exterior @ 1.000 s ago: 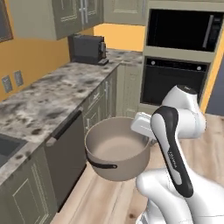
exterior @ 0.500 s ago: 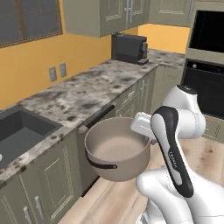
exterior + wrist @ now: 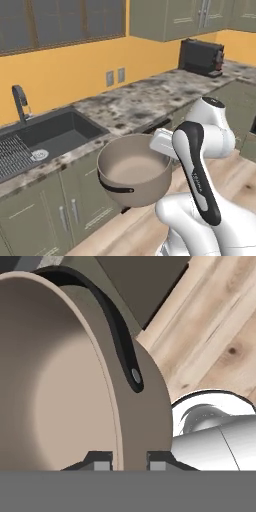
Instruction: Move the pot and pan from the stove into the sink.
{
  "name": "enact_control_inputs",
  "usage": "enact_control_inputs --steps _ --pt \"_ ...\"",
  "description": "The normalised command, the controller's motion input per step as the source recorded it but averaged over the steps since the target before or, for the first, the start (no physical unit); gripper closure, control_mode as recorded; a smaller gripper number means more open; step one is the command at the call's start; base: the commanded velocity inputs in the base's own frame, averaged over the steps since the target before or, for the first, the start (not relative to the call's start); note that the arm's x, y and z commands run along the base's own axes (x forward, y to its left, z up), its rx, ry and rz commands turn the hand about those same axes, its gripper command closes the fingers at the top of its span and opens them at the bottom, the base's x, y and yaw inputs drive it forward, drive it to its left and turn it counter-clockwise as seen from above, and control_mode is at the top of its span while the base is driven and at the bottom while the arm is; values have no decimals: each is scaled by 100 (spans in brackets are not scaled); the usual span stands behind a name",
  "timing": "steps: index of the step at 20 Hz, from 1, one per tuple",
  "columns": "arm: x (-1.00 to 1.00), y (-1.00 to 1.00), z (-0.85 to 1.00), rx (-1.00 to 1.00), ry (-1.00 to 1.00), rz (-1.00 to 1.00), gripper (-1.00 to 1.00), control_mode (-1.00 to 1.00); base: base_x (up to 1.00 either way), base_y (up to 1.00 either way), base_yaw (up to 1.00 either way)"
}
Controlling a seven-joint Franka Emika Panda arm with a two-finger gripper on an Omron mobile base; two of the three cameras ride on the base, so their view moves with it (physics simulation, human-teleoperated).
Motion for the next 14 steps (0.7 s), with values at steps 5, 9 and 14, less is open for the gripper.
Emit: enact_control_inputs --steps 5,9,14 --pt "0 0 0 0 0 0 100 100 0 -1 48" --pt "0 0 0 0 0 0 100 100 0 -7 43" --pt "0 0 0 0 0 0 100 100 0 -5 28"
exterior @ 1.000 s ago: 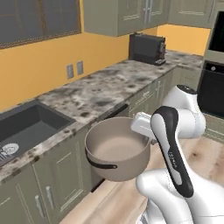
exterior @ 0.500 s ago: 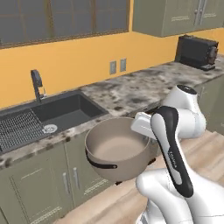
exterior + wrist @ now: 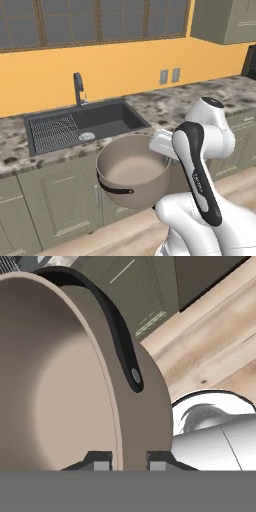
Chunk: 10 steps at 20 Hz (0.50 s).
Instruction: Move the pot and pan from the stove into the sink.
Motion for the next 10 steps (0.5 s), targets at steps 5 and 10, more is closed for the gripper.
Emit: enact_control_inputs --steps 5,10 --pt "0 0 0 0 0 0 100 100 12 -30 0" --pt "0 0 0 0 0 0 100 100 33 -75 2"
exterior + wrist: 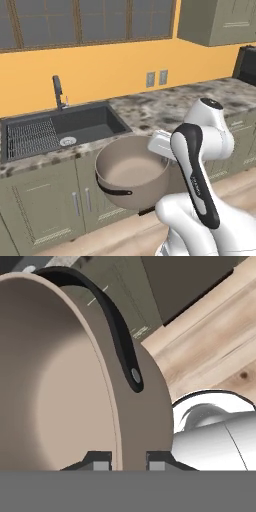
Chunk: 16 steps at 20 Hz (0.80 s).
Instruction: Move the pot and pan from the stove into the sink.
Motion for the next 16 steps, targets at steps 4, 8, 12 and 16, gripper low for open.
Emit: enact_control_inputs --steps 4,8,12,16 --pt "0 0 0 0 0 0 100 100 16 -55 2" --pt "0 0 0 0 0 0 100 100 3 -2 0" --pt "0 0 0 0 0 0 100 100 41 0 -3" --pt "0 0 0 0 0 0 100 100 64 0 -1"
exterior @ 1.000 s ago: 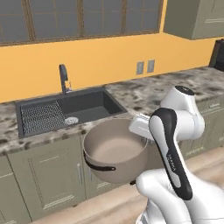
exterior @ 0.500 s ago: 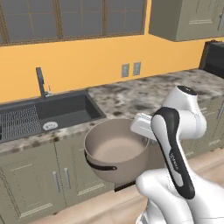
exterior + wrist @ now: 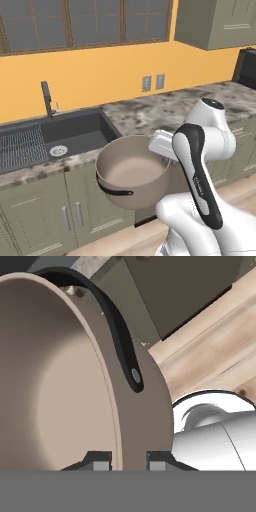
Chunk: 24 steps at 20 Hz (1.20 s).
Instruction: Move the pot and pan from the stove into the sink.
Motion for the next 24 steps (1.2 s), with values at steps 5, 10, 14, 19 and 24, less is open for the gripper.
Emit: enact_control_inputs --steps 5,10,14,19,24 --pt "0 0 0 0 0 0 100 100 68 0 -1" --pt "0 0 0 0 0 0 100 100 69 0 -1" --pt "0 0 0 0 0 0 100 100 60 0 0" --pt "11 2 0 0 0 -1 100 -100 35 4 -2" --pt "65 17 0 0 0 -8 100 -100 0 0 0"
